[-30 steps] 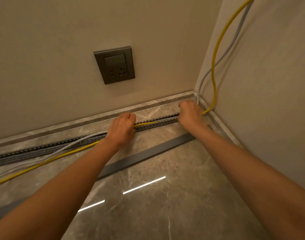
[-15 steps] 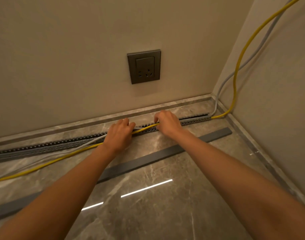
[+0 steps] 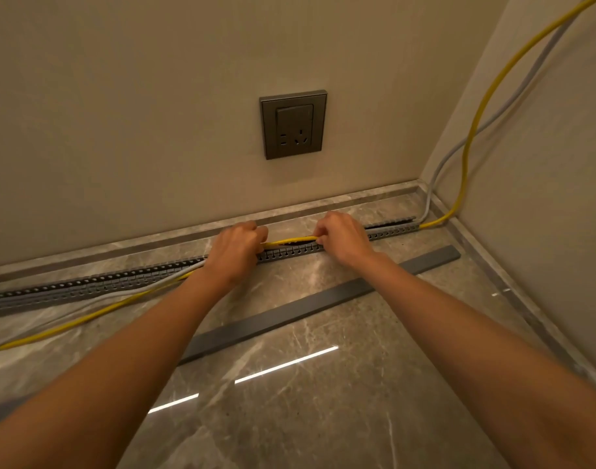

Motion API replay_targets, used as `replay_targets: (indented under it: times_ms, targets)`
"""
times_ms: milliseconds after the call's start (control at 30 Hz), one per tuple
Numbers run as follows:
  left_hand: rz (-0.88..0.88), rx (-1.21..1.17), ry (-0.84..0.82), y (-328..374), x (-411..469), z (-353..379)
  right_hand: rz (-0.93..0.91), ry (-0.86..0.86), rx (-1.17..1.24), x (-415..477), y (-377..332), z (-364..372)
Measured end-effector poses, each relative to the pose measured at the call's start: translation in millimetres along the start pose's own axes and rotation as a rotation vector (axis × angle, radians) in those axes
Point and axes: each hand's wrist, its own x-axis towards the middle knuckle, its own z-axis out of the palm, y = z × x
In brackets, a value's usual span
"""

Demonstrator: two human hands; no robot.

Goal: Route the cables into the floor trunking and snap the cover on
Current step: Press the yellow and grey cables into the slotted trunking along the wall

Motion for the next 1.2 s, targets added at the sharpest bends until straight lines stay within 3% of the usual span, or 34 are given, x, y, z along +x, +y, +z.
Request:
replay_targets:
  times_ms: [133, 267, 633, 867, 1200]
  targets:
    - [-0.05, 0.141, -0.059, 8.3, 4.8, -6.8, 0.008, 0.034, -0.065, 0.6, -2.3, 1.1]
    - [0.015, 0.242, -0.119, 13.0, 7.5, -6.2, -0.003, 0.054, -0.074, -1.7, -0.1, 4.1]
    - [0.098, 0.129, -0.095, 57.3, 13.3, 7.2, -0.068, -0.067, 0.04, -10.2, 17.5, 9.6]
    - [0.083, 0.025, 0.118, 61.4, 5.1, 21.3, -0.072, -0.144, -0.041, -5.8, 20.7, 5.8]
    - [0.067, 0.174, -0.093, 65.9, 33.8, 7.3, -0.113, -0.156, 0.023, -5.7, 31.4, -3.0]
